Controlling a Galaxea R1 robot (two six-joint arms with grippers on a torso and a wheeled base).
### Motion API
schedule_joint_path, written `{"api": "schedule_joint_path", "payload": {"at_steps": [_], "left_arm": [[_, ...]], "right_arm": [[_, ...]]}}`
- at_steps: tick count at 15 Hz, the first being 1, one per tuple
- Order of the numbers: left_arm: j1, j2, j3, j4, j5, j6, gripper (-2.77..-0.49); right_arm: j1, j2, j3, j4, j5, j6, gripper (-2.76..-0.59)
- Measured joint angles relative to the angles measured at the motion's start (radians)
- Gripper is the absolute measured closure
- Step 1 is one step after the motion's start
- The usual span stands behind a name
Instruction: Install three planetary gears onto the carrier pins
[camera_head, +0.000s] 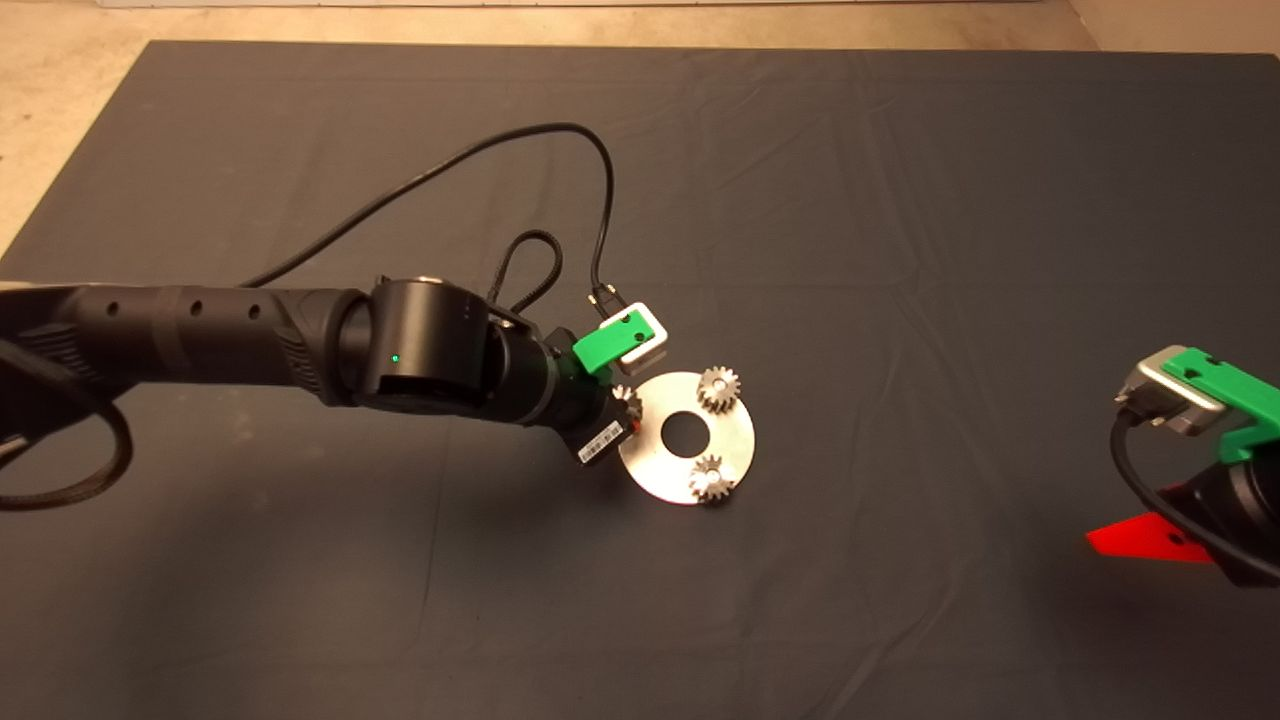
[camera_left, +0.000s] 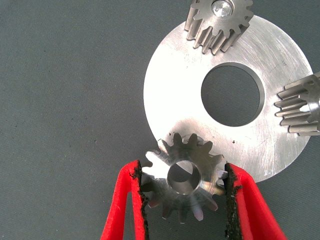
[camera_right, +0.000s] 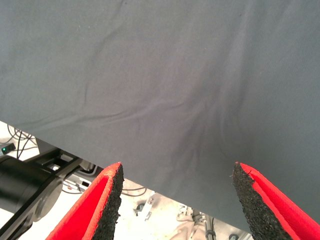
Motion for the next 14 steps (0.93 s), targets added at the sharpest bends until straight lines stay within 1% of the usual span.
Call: {"api": "schedule_joint_path", "payload": {"at_steps": [4, 7, 9, 12, 14], "left_arm": [[0.000, 0.001, 0.000, -0.001, 0.002, 0.000, -0.61], [0.000, 0.007, 0.002, -0.001, 0.008, 0.000, -0.61], [0.000, 0.021, 0.002, 0.000, 0.015, -0.001, -0.60], [0.003, 0.044, 0.007, -0.008, 0.014, -0.003, -0.60], [0.003, 0.045, 0.009, -0.010, 0.014, -0.003, -0.60]], "right_arm": [[0.000, 0.000, 0.000, 0.000, 0.000, 0.000, -1.61], [0.002, 0.000, 0.000, 0.000, 0.000, 0.000, -1.61], [0.002, 0.000, 0.000, 0.000, 0.000, 0.000, -1.61], [0.002, 0.000, 0.000, 0.000, 0.001, 0.000, -1.61], [0.002, 0.000, 0.000, 0.000, 0.000, 0.000, -1.61]]}}
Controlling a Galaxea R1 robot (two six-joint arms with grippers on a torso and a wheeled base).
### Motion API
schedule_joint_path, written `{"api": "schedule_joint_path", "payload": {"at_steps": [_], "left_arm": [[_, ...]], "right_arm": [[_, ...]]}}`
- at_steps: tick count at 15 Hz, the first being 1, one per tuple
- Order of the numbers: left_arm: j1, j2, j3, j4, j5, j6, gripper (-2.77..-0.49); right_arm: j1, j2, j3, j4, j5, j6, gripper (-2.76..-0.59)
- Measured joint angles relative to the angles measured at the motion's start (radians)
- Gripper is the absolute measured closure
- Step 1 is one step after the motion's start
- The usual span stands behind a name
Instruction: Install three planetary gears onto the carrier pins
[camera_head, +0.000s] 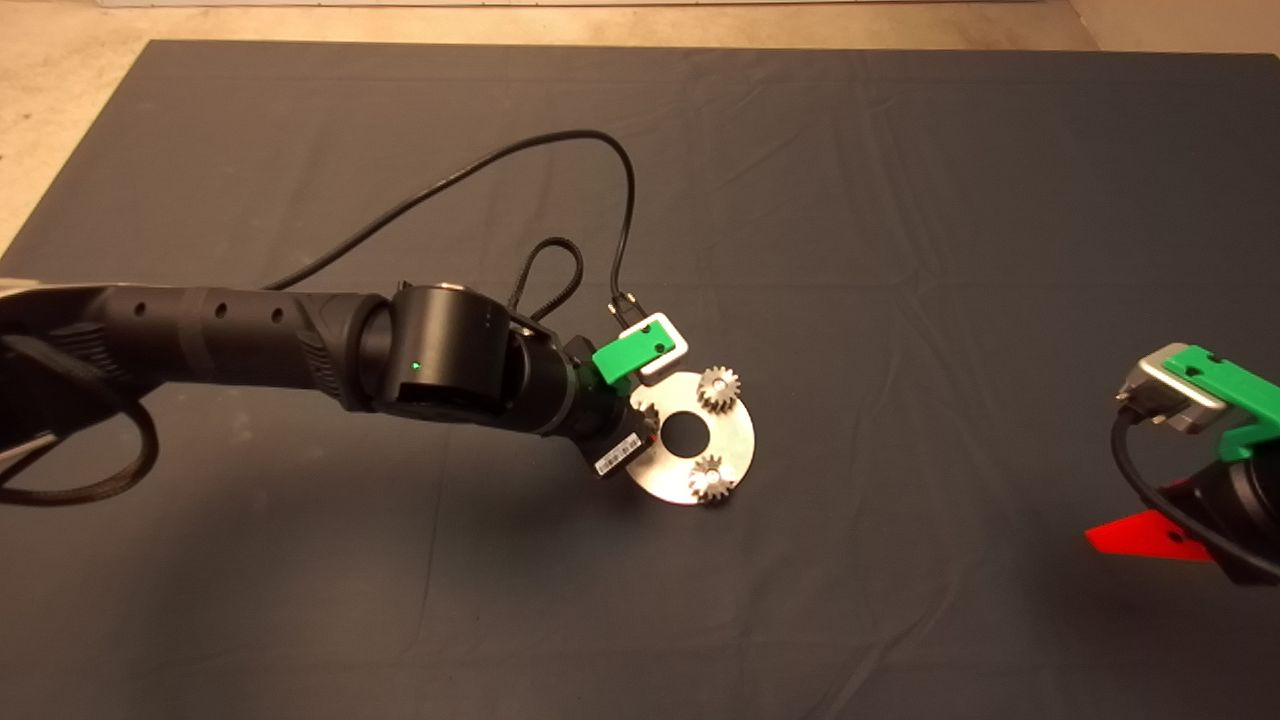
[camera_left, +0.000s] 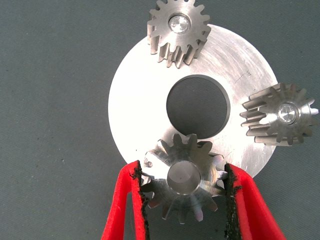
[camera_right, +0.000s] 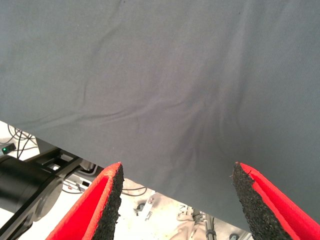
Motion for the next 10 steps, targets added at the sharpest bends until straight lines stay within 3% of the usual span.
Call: {"api": "schedule_joint_path", "payload": {"at_steps": [8, 10], "left_arm": [[0.000, -0.004, -0.001, 0.001, 0.000, 0.001, -0.60], [0.000, -0.004, -0.007, 0.002, -0.008, 0.001, -0.60]], "right_arm": [[0.000, 0.000, 0.000, 0.000, 0.002, 0.000, -1.61], [0.000, 0.000, 0.000, 0.000, 0.002, 0.000, -1.61]]}}
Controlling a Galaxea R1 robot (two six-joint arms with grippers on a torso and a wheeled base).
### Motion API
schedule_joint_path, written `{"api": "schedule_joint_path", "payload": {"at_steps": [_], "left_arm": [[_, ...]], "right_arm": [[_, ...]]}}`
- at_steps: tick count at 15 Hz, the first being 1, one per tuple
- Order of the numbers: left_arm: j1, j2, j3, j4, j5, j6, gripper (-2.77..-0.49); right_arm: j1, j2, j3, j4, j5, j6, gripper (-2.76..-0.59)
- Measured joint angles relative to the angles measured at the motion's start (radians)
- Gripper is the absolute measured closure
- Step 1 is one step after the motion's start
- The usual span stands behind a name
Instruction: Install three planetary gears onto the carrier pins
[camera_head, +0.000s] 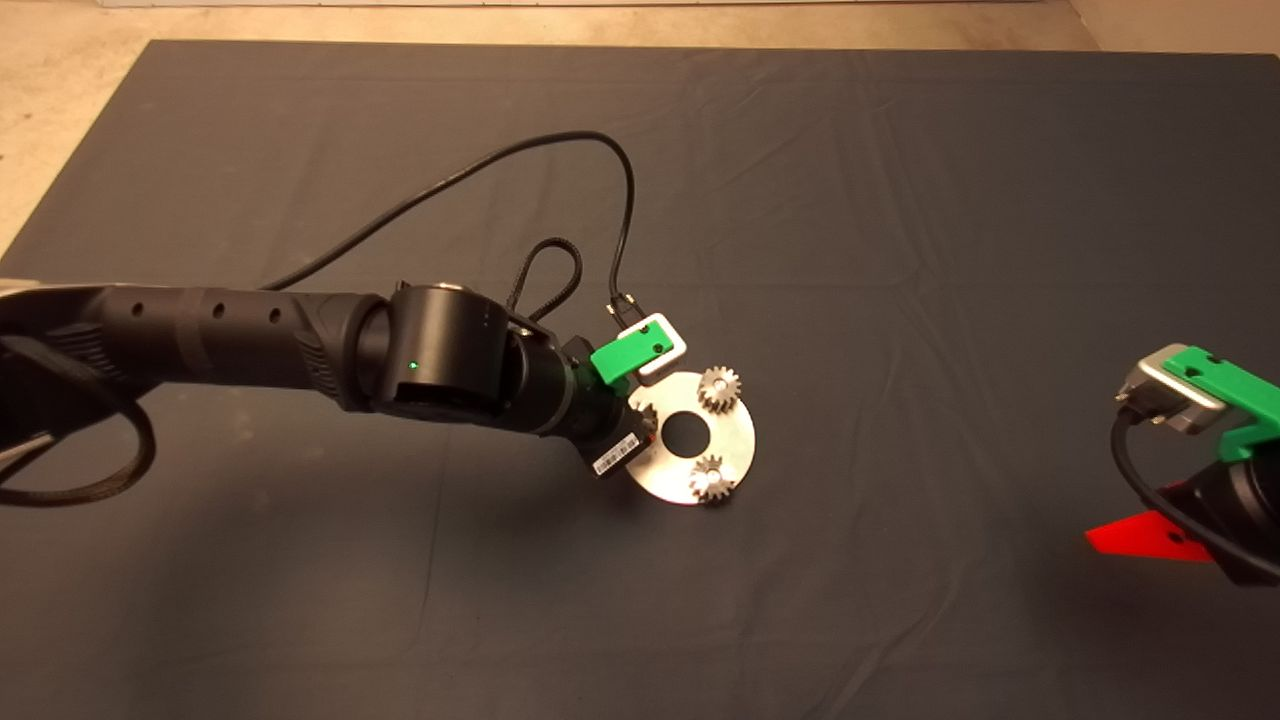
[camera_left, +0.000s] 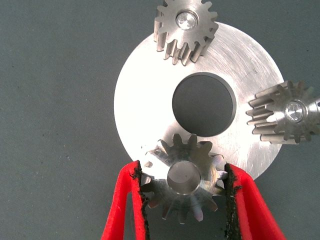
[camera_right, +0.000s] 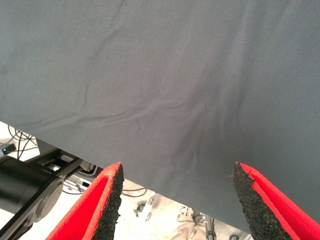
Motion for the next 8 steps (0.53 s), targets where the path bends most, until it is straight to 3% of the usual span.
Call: {"api": "schedule_joint_path", "payload": {"at_steps": [4, 8], "left_arm": [[0.002, 0.000, -0.017, 0.003, -0.027, 0.005, -0.60], [0.002, 0.000, -0.021, 0.005, -0.033, 0.005, -0.60]], "right_arm": [[0.000, 0.000, 0.000, 0.000, 0.000, 0.000, -1.61], [0.000, 0.000, 0.000, 0.000, 0.000, 0.000, -1.61]]}}
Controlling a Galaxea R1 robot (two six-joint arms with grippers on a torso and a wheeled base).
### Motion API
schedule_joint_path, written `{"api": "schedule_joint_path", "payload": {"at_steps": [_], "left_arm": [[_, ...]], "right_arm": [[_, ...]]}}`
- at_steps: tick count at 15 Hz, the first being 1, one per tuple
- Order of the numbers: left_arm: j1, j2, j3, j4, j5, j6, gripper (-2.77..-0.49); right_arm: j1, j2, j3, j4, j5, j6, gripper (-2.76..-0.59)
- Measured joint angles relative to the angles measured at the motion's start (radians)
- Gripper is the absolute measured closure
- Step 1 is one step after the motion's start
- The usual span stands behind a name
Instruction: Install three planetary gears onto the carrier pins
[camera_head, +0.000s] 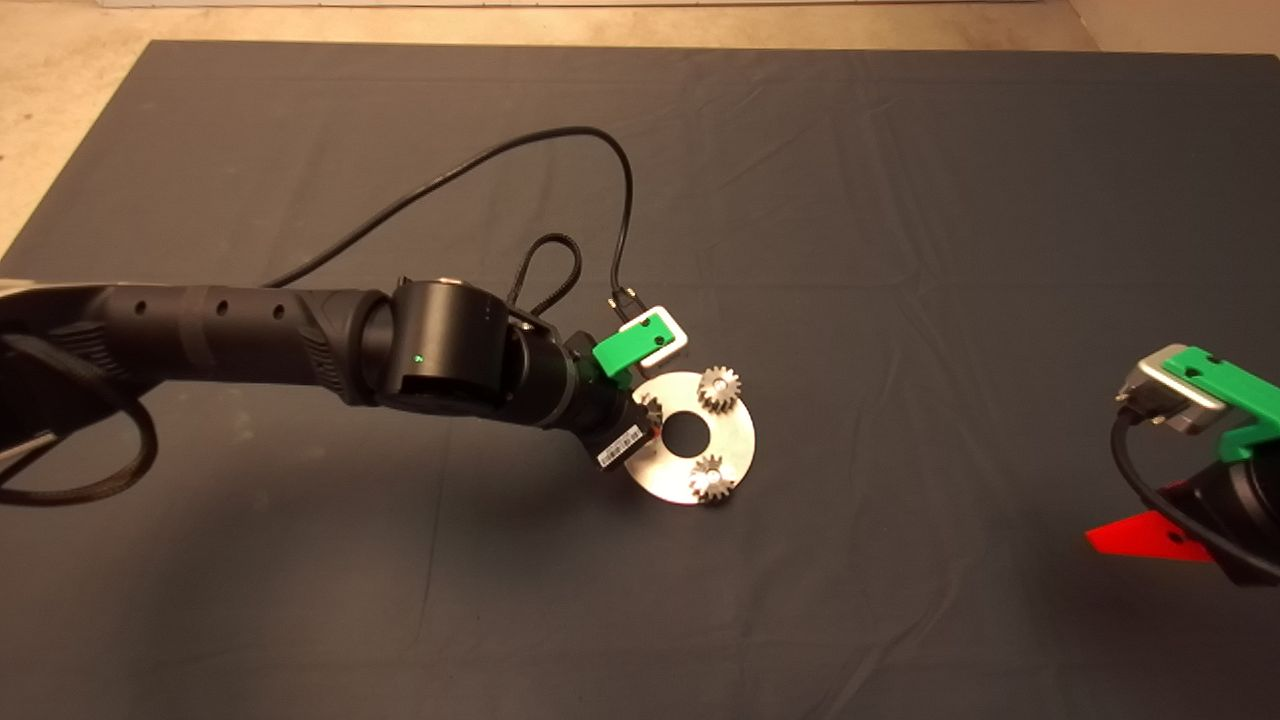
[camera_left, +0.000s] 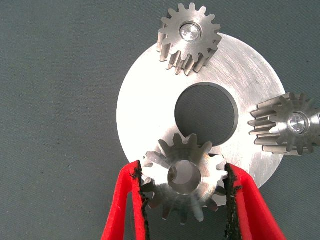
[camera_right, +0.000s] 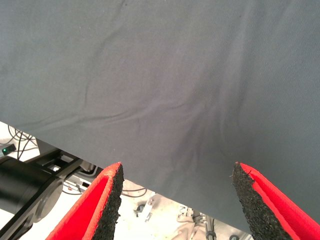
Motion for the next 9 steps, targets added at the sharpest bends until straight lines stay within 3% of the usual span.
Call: {"api": "schedule_joint_path", "payload": {"at_steps": [5, 7, 9], "left_arm": [[0.001, -0.007, -0.008, 0.021, 0.000, 0.004, -0.60], [0.000, -0.010, -0.008, 0.022, -0.001, 0.039, -0.60], [0.000, -0.017, -0.007, 0.022, -0.003, 0.045, -0.60]], "right_arm": [[0.000, 0.000, 0.000, 0.000, 0.000, 0.000, -1.61], [0.000, 0.000, 0.000, 0.000, 0.000, 0.000, -1.60], [0.000, -0.002, 0.000, 0.000, 0.000, 0.000, -1.61]]}}
